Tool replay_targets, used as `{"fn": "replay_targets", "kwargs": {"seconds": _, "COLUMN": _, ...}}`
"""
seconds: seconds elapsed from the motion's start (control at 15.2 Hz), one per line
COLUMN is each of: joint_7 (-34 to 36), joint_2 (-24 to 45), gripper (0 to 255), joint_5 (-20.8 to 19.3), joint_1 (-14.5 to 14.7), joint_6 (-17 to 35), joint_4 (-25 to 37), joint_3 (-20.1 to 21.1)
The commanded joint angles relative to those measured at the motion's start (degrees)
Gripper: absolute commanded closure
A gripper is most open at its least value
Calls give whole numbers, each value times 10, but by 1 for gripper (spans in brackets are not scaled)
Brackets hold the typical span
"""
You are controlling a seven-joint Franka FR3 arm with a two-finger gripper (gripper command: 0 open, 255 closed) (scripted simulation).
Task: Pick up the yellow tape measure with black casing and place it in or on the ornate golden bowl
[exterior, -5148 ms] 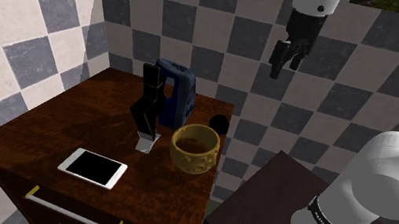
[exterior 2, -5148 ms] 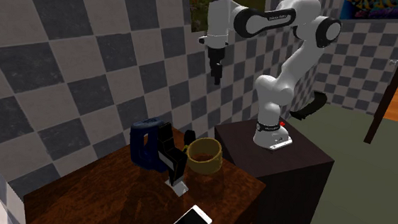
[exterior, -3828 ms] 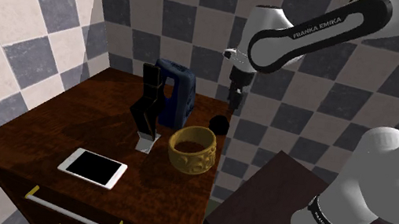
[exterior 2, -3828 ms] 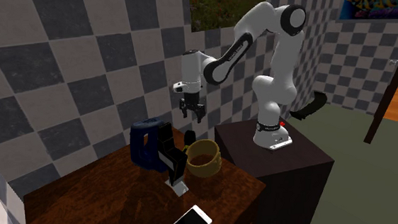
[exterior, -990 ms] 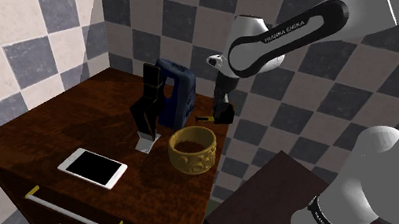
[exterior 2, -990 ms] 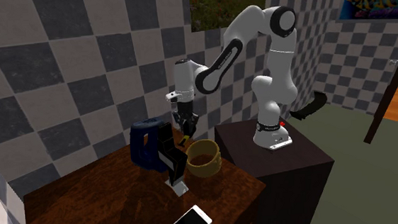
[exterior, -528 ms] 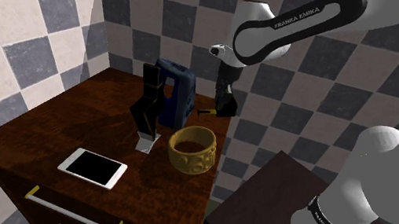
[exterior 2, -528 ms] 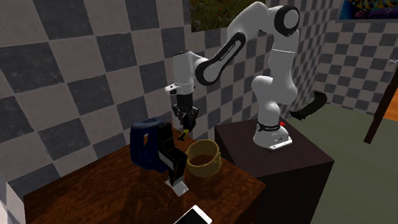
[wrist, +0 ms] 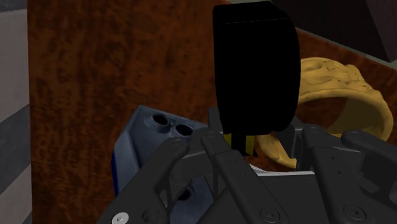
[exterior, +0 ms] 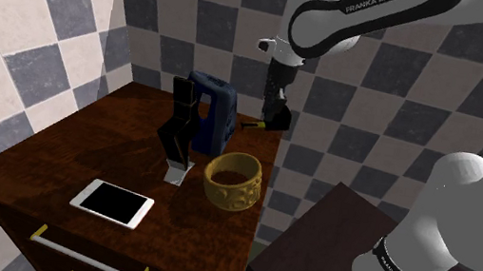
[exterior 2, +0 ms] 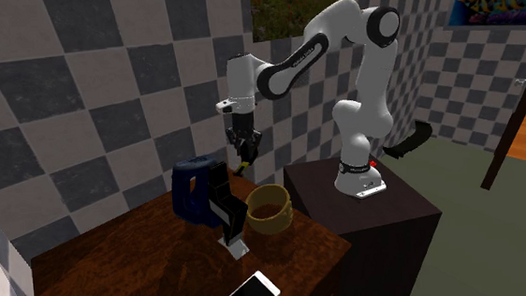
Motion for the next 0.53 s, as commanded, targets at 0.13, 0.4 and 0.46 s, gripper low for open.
{"fn": "replay_targets", "kwargs": {"seconds": 0.13, "joint_7": 4, "joint_2": -13, "gripper": 255, "joint_5": -3, "joint_1": 0, "joint_6": -34, "joint_4": 21, "joint_3": 3}}
{"fn": "replay_targets", "kwargs": {"seconds": 0.4, "joint_7": 35, "joint_2": -32, "gripper": 255, "joint_5": -3, "joint_1": 10, "joint_6": -45, "joint_4": 14, "joint_3": 23}}
{"fn": "replay_targets", "kwargs": {"seconds": 0.46, "joint_7": 50, "joint_2": -39, "gripper": 255, "joint_5": -2, "joint_1": 15, "joint_6": -46, "joint_4": 9, "joint_3": 33}}
